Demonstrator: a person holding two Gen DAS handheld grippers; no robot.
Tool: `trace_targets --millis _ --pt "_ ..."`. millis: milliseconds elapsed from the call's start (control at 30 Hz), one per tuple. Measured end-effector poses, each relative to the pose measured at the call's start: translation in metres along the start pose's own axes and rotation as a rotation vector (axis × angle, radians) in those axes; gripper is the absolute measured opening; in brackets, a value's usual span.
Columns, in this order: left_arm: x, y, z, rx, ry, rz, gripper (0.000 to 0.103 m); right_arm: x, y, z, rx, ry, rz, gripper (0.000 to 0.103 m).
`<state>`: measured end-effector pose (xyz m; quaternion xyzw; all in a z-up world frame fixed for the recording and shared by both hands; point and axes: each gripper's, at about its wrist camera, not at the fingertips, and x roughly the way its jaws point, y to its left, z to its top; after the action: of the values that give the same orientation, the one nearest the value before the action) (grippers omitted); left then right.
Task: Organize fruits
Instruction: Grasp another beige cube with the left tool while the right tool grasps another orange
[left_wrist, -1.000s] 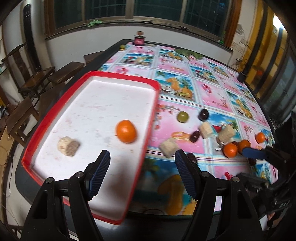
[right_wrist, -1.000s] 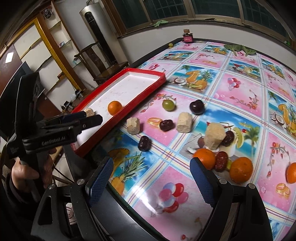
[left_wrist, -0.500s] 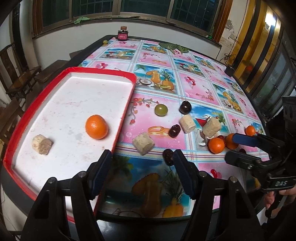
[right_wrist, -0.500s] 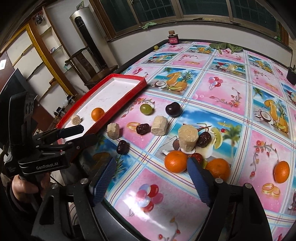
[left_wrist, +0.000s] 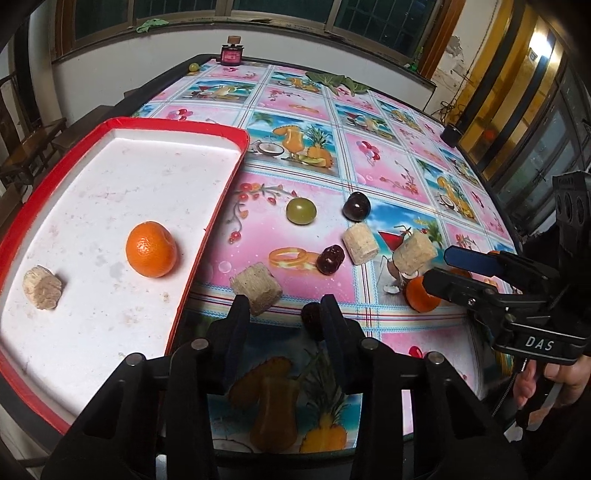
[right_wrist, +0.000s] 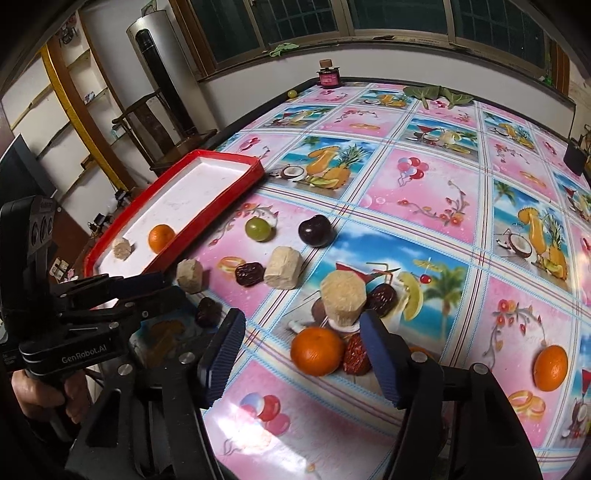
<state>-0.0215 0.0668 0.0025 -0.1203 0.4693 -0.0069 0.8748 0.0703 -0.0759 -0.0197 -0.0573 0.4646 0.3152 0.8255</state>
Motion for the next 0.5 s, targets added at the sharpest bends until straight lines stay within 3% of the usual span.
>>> trace_targets --millis 67,500 --pt "0.003 0.001 0.001 -0.008 0.005 -0.006 0.033 0.004 0.000 0.003 -0.006 0.001 -0.012 0.063" --pt "0.017 0.011 0.007 -0.041 0.024 0.026 0.033 0.002 0.000 0.002 -0.007 0.010 -0.008 0.059"
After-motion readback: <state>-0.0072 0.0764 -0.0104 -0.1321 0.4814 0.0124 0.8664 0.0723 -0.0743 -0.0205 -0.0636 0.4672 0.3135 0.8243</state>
